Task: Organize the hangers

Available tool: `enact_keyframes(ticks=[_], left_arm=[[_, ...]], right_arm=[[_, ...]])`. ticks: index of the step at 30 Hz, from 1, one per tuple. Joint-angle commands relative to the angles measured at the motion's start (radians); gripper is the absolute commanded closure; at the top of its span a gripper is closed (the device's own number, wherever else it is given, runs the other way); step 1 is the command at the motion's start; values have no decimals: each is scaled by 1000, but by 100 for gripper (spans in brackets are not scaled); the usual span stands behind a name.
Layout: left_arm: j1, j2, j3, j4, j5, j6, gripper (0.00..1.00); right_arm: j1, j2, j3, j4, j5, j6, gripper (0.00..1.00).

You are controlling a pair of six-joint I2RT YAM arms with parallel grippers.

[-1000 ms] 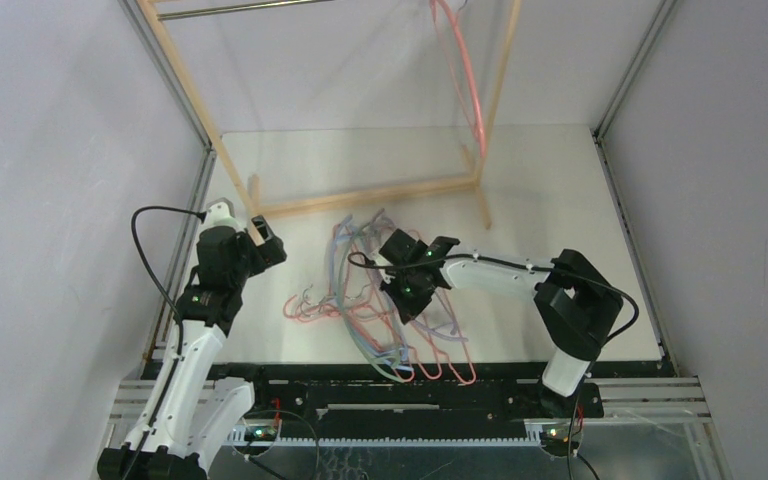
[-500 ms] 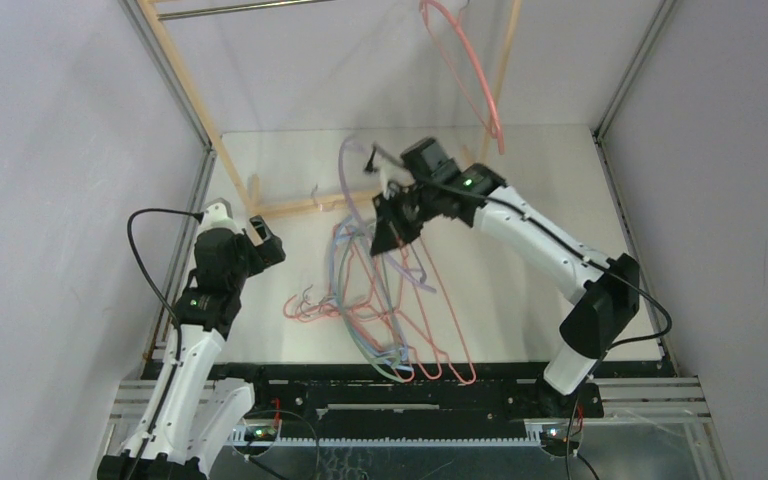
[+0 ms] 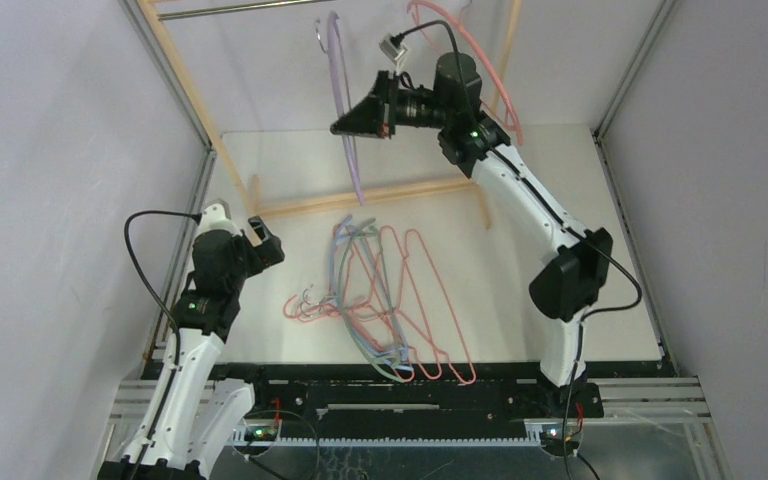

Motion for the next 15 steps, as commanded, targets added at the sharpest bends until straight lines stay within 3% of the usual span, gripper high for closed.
enact_keyframes(ticks=[1, 6, 15], left_arm=[[-3, -23, 33, 2, -27, 0, 0], [-3, -37, 22, -3, -32, -1, 0], [-2, -33, 32, -14, -39, 14, 0]], right_arm=[[-5, 83, 189, 277, -36, 213, 100], [-6, 145, 294, 256, 3, 235, 100], [-39, 173, 300, 213, 68, 272, 100]])
